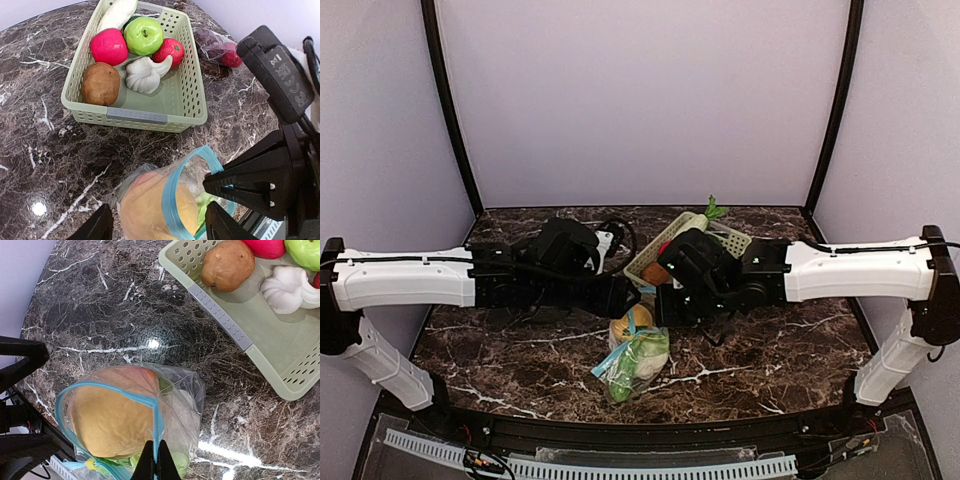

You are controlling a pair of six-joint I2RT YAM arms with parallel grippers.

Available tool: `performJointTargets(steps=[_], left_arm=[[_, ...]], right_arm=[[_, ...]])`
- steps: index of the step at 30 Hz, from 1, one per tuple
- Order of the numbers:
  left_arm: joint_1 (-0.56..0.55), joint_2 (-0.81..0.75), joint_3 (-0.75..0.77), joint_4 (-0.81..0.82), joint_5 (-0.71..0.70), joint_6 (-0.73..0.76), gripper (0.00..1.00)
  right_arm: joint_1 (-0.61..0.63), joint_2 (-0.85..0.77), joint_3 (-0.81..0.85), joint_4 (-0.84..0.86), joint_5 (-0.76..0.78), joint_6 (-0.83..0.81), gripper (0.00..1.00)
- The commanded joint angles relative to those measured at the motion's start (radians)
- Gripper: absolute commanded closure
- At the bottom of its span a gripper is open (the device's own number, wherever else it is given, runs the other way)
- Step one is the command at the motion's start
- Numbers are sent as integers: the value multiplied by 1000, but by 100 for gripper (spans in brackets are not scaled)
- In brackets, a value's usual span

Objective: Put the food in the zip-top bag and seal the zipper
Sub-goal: Adjust the zipper food storage bag at the center of the board.

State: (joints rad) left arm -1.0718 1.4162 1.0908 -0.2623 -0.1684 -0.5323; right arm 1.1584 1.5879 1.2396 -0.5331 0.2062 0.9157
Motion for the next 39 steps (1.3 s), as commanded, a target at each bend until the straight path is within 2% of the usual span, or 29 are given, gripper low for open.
performJointTargets(steps=[1,8,12,13,20,31,39], left_arm=[[-5,54,38,-35,3,-7,41],[-15,88,58,-74,-23,2,80],[-17,87,53,-97,-22,8,96],[-17,85,52,-110,-24,10,98],[-16,33,58,-199,-68,73,99],[-16,-21,49,-245,102,362,99],[-16,-84,20,-251,164,569,98]], right_arm=[[15,5,23,-15,35,-8,100],[17,4,21,-45,70,1,100],[15,-2,27,-75,101,1,100],[16,-5,29,-84,110,0,100],[-5,-11,22,-145,149,-37,100],[-24,-6,0,-123,153,-323,100],[-24,-34,-45,-77,156,-450,100]])
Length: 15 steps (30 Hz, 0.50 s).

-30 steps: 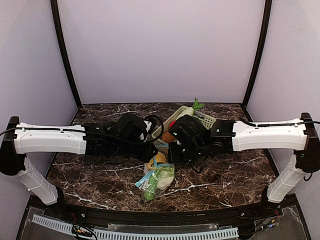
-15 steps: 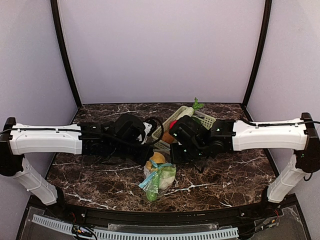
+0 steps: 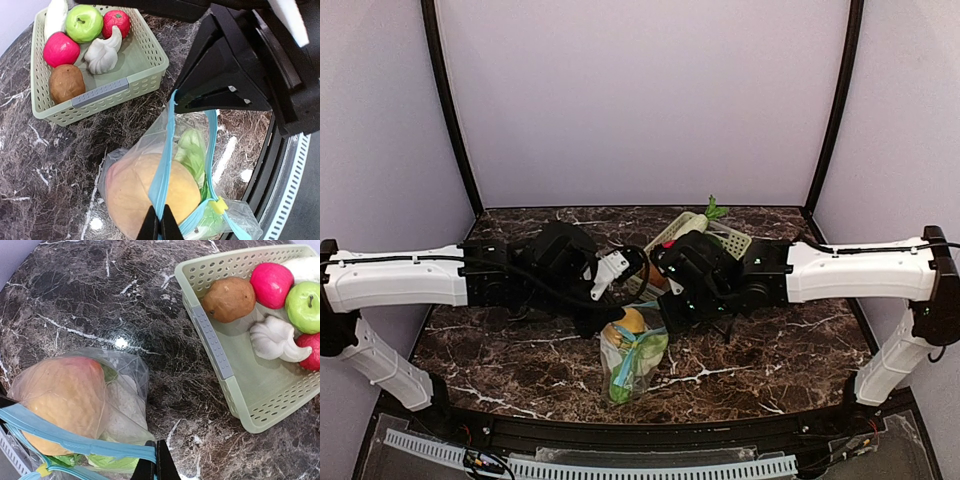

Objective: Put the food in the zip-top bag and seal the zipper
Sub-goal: Adjust the zipper food storage bag at the center of the board.

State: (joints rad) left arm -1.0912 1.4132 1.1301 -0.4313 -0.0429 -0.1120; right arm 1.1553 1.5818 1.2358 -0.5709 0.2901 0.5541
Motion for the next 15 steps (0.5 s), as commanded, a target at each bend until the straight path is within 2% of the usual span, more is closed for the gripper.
performJointTargets(steps=[1,4,8,10,15], left_arm=[[3,-89,-21,-86,64,174,97],[3,-105,-22,-96,71,213,96],[4,-108,-25,-90,6,196,87],[5,-91,-24,-65,-16,114,83],[5,-23,-49,49,9,-169,83]], right_arm=[[-20,-32,-48,-32,69,-103,100],[-22,-42,-61,-14,64,-136,100],[-30,-59,-48,2,34,-111,100],[-31,-63,-27,8,22,-53,100],[-25,-48,17,68,-88,111,100]])
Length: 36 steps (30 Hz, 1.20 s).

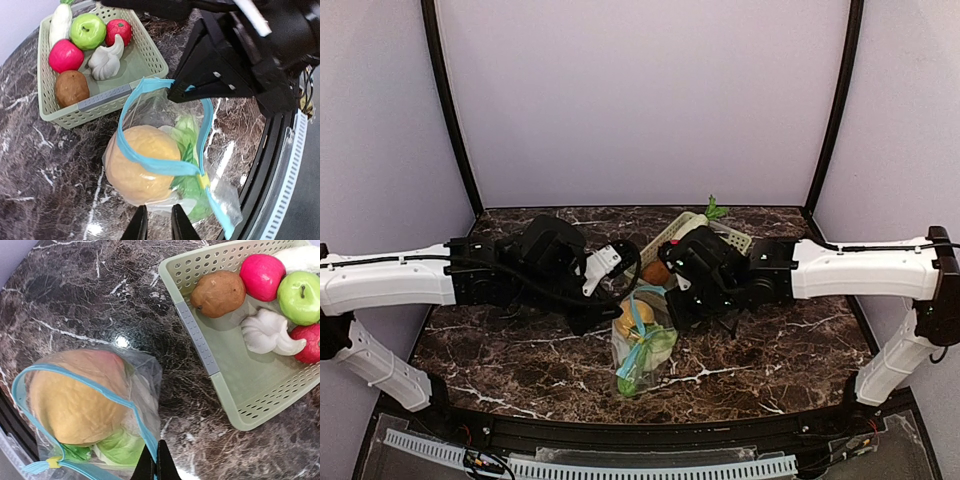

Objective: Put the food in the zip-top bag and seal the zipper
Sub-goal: Adjust the zipper food storage bag at the center of the board.

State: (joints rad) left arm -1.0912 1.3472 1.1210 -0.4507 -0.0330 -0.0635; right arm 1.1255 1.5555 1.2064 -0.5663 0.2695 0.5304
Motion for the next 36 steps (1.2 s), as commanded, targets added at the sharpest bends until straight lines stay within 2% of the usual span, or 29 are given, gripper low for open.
performJointTargets(steps=[1,6,9,10,12,17,19,21,22,25,28,29,31,36], left_arm=[[5,50,-44,95,-1,-248,78],[4,28,-77,168,-31,-466,62],[2,-11,-118,198,-96,-565,54],[2,-12,-123,202,-107,-575,49],[2,-4,-124,193,-140,-596,45],[4,63,-85,169,-176,-618,41],[2,84,-74,159,-190,-620,44],[3,97,-63,141,-204,-620,55],[4,102,-59,132,-208,-619,64],[3,100,-62,127,-212,-622,82],[4,97,-64,120,-215,-621,89],[3,97,-66,120,-214,-620,95],[3,95,-66,117,-207,-617,99],[9,61,-84,108,-171,-567,99]], right_arm=[[7,-18,47,70,-69,165,100],[18,13,51,69,-36,238,100],[26,28,63,63,-25,247,100],[29,32,68,62,-20,246,100],[37,38,80,60,-8,243,100],[49,53,99,50,11,237,100],[53,55,98,46,20,237,100],[55,54,97,39,30,242,100],[55,54,95,35,35,243,100],[57,55,88,27,55,247,100],[57,60,88,19,63,247,100],[57,62,89,18,65,247,100],[56,66,91,3,77,248,100],[39,46,80,-40,107,243,100]])
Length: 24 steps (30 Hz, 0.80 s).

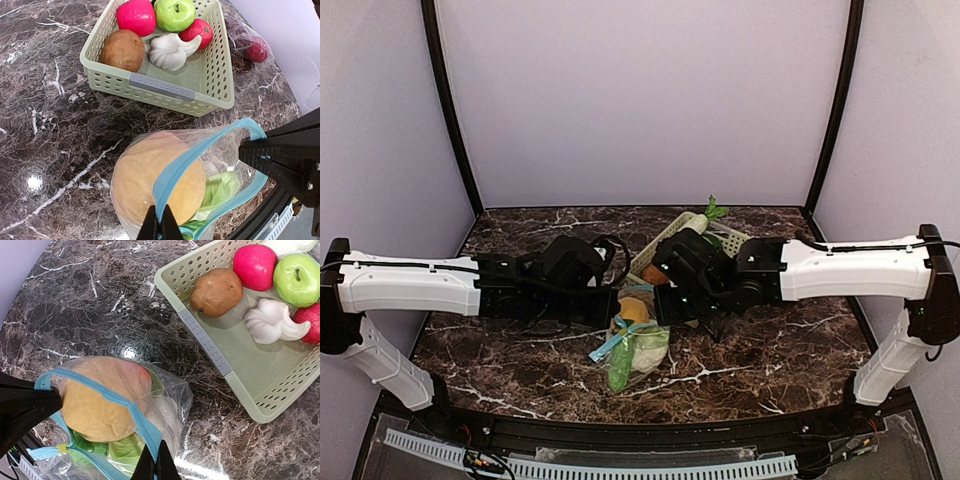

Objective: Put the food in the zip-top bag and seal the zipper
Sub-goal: Adjust the zipper food storage bag at the center of the board.

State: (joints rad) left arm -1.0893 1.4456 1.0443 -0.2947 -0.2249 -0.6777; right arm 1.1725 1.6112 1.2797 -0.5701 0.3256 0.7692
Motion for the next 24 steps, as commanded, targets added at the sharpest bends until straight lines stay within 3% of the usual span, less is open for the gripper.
performJointTargets(steps=[1,10,17,18,22,24], left_arm=[[11,-50,-16,-40,60,60,99],[64,-95,-30,-92,219,236,99],[81,-112,-45,-37,341,265,99],[83,-111,-46,-27,347,251,99],[86,-103,-71,32,360,174,99],[89,-105,-84,78,363,132,99]], right_arm=[[-17,-16,1,-39,47,-5,100],[-86,-66,-62,-48,5,-42,100],[-87,-69,-42,-31,-72,-103,100],[-86,-74,-32,-29,-94,-117,95],[-70,-127,1,-15,-164,-139,53],[-56,-161,4,-3,-175,-135,45]])
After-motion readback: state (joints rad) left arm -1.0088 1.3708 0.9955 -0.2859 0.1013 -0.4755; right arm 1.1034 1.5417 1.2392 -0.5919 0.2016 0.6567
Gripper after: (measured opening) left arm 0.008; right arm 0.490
